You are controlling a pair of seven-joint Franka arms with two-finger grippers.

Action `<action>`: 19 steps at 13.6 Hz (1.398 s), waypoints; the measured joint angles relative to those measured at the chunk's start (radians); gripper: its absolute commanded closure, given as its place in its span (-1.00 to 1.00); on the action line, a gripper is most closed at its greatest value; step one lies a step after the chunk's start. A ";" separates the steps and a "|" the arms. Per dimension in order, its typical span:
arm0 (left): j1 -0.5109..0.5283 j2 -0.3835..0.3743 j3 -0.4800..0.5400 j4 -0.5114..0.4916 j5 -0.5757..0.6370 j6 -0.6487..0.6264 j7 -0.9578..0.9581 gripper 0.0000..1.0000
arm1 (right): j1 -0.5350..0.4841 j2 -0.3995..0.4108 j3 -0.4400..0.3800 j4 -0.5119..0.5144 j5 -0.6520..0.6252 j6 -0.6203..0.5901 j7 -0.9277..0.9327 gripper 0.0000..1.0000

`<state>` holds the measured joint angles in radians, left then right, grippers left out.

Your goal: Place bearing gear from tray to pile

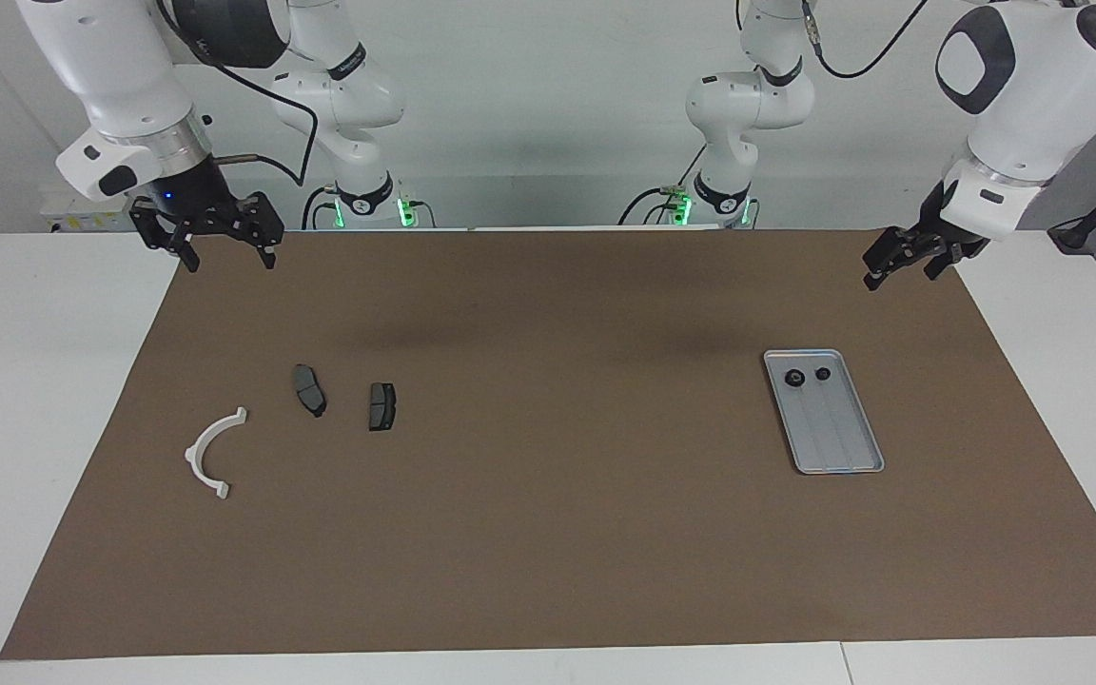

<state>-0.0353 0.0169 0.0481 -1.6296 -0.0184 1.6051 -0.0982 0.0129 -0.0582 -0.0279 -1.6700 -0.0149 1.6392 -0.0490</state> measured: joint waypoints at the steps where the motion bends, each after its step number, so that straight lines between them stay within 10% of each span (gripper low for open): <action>1: 0.000 0.000 0.000 0.000 0.000 0.000 0.000 -1.00 | 0.001 0.000 0.001 0.000 0.000 0.005 0.000 -1.00; 14: -0.002 -0.001 -0.004 -0.013 0.000 0.021 0.000 -1.00 | 0.024 0.000 0.010 -0.003 0.000 0.036 0.074 -1.00; 19: -0.023 -0.010 -0.005 -0.170 0.000 0.178 -0.011 -1.00 | 0.025 0.001 0.010 -0.004 0.001 0.061 0.076 -1.00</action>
<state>-0.0582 0.0069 0.0428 -1.7995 -0.0184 1.7831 -0.1097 0.0376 -0.0574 -0.0180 -1.6739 -0.0140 1.7000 0.0268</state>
